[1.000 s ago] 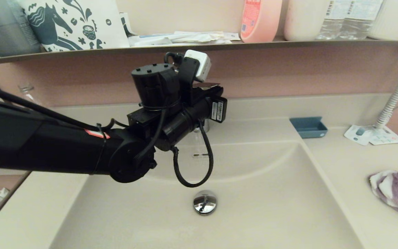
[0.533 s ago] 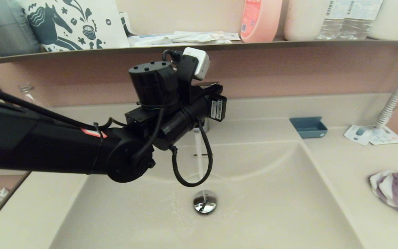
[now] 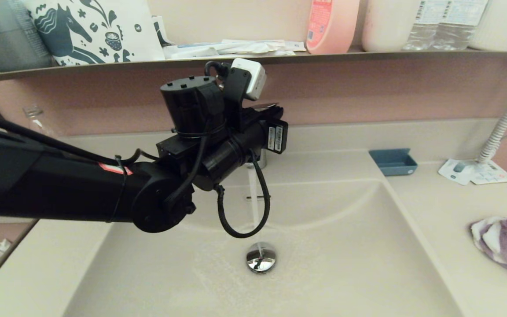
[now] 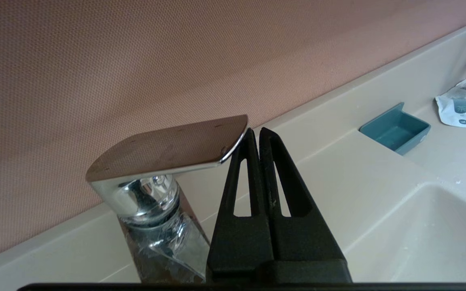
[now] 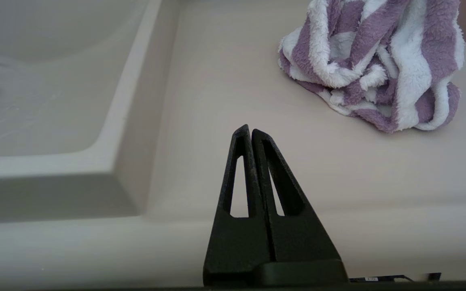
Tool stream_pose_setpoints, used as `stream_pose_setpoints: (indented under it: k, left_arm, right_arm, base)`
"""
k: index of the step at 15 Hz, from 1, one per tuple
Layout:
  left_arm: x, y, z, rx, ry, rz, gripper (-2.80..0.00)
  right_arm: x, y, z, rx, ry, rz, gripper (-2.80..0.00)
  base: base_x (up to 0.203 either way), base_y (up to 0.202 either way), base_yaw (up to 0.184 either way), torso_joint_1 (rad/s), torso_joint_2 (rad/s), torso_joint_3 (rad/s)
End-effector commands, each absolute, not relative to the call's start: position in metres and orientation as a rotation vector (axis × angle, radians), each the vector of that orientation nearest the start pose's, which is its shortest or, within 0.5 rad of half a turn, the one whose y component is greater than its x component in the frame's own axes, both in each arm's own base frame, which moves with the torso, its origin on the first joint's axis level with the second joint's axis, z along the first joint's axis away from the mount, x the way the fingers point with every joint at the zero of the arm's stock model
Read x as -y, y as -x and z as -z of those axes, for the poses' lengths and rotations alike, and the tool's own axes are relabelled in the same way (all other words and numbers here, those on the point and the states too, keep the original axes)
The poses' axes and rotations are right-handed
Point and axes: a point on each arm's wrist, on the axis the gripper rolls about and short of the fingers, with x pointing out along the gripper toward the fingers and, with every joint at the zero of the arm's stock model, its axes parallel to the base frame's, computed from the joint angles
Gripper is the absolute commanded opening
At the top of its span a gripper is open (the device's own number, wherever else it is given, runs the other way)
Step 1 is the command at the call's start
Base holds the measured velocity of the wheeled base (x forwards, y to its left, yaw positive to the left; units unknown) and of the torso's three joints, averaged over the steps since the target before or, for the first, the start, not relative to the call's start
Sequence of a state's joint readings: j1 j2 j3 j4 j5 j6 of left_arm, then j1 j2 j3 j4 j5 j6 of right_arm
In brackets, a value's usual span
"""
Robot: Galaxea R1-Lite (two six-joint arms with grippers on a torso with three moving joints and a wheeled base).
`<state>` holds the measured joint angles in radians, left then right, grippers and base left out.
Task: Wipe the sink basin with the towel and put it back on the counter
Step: Turn on the faucet, then turn off the faucet
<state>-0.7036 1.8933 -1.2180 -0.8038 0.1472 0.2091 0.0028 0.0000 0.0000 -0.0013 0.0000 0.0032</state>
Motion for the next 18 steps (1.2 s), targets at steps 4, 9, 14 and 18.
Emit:
stream_pose_setpoints:
  k: [4, 9, 14, 18]
  left_arm:
    - [0.237, -0.281, -0.247, 0.167, -0.151, 0.547, -2.8]
    - [0.222, -0.28, -0.256, 0.183, -0.146, 0.52, -2.8]
    - [0.215, -0.278, -0.261, 0.195, -0.144, 0.522, -2.8]
    - [0.211, -0.274, -0.264, 0.202, -0.141, 0.526, -2.8]
  right_arm:
    - [0.0, 0.023, -0.076, 0.002, -0.003, -0.003, -2.8]
    - [0.0, 0.023, -0.076, 0.002, -0.003, -0.003, -2.8]
    - [0.0, 0.023, -0.076, 0.002, -0.003, -0.003, -2.8]
    - [0.0, 0.023, -0.076, 0.002, -0.003, -0.003, -2.8]
  base:
    - [0.0, 0.0, 0.0, 0.0, 0.0, 0.0]
    - [0.0, 0.0, 0.0, 0.0, 0.0, 0.0]
    - [0.0, 0.0, 0.0, 0.0, 0.0, 0.0]
    - [0.0, 0.0, 0.0, 0.0, 0.0, 0.0]
